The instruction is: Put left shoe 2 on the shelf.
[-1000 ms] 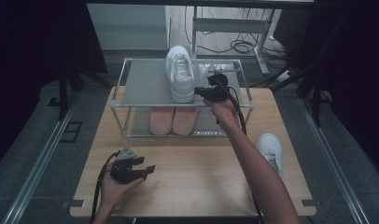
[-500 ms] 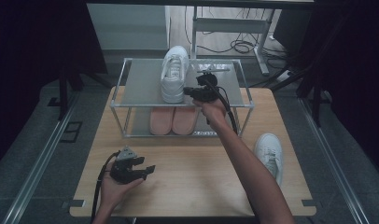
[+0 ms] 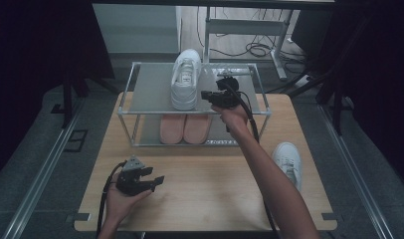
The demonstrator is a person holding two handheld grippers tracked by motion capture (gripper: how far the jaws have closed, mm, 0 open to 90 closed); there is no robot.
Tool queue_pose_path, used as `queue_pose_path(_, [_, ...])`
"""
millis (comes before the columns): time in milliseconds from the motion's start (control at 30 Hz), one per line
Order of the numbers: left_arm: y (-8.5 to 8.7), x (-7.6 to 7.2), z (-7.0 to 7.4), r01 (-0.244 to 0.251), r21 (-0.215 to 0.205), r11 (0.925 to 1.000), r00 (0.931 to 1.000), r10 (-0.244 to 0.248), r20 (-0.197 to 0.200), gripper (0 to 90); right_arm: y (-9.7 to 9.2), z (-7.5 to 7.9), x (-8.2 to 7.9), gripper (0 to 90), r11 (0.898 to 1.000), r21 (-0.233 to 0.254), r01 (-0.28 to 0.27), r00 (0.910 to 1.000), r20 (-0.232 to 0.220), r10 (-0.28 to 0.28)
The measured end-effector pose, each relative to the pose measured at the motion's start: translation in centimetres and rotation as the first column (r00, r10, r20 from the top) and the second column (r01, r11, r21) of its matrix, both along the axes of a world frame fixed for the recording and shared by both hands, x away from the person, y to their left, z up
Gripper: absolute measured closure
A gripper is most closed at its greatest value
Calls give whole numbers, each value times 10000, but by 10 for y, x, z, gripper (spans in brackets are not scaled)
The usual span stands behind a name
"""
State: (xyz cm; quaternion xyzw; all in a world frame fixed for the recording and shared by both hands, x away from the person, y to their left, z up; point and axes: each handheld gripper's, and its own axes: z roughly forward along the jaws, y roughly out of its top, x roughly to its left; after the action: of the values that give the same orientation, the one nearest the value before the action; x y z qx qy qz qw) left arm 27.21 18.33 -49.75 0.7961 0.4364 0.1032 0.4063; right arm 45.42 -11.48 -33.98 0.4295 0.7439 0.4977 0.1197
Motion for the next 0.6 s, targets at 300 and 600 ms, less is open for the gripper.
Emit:
queue_pose_path(300, [5, -1, 3, -114, -1, 9999, 9999, 114, 58, 404, -26, 4, -15, 898, 9999, -110, -30, 9995, 299, 34])
queue_pose_path(600, [4, 0, 2, -134, -13, 9999, 9999, 134, 3, 403, -64, -2, -43, 897, 9986, -432, -289, 9984, 479, 310])
